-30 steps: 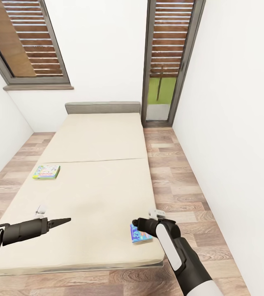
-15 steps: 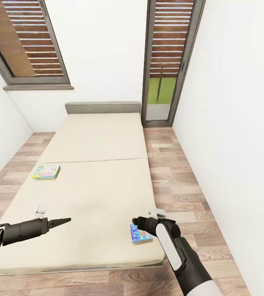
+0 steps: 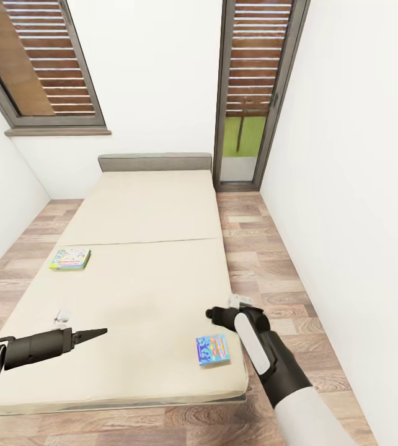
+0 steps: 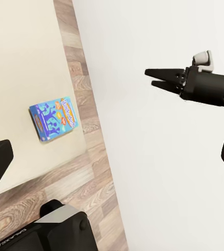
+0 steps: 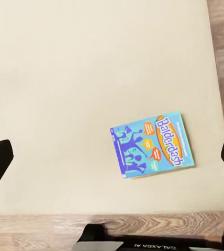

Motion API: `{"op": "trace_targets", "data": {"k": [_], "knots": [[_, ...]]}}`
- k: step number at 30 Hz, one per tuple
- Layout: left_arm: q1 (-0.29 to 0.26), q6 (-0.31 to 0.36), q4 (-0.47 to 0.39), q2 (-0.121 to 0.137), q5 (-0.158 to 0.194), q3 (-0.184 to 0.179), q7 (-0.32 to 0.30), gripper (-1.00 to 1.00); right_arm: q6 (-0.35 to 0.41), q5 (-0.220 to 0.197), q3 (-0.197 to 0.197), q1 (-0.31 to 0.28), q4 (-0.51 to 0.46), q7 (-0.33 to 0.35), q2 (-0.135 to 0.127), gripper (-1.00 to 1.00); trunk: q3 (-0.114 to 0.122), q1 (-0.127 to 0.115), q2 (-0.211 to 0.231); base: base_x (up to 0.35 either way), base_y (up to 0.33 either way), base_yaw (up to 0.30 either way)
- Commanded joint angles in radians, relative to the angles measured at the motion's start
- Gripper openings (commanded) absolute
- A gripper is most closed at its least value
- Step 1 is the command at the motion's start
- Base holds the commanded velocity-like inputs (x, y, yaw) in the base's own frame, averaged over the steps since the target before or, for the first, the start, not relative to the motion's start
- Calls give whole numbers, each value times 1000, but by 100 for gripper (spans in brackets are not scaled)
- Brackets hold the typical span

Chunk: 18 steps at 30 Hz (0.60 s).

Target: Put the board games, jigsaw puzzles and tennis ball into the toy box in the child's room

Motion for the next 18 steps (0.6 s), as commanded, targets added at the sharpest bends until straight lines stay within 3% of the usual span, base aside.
{"op": "trace_targets", "data": {"k": [1,10,18], "knots": [[-1,10,0,0,0,0,-3,100,1,-11,-1,-17,21,-22,0,100,-2,0,-2,0,0,0],[0,12,0,1,-2,2,-3,100,-15,-18,-9,-151,218,-79,0,100,-2,0,-2,0,0,0],[0,12,0,0,-1,1,-3,100,-53,-19,-10,-188,283,-87,0,100,-4,0,-2,0,0,0]]}}
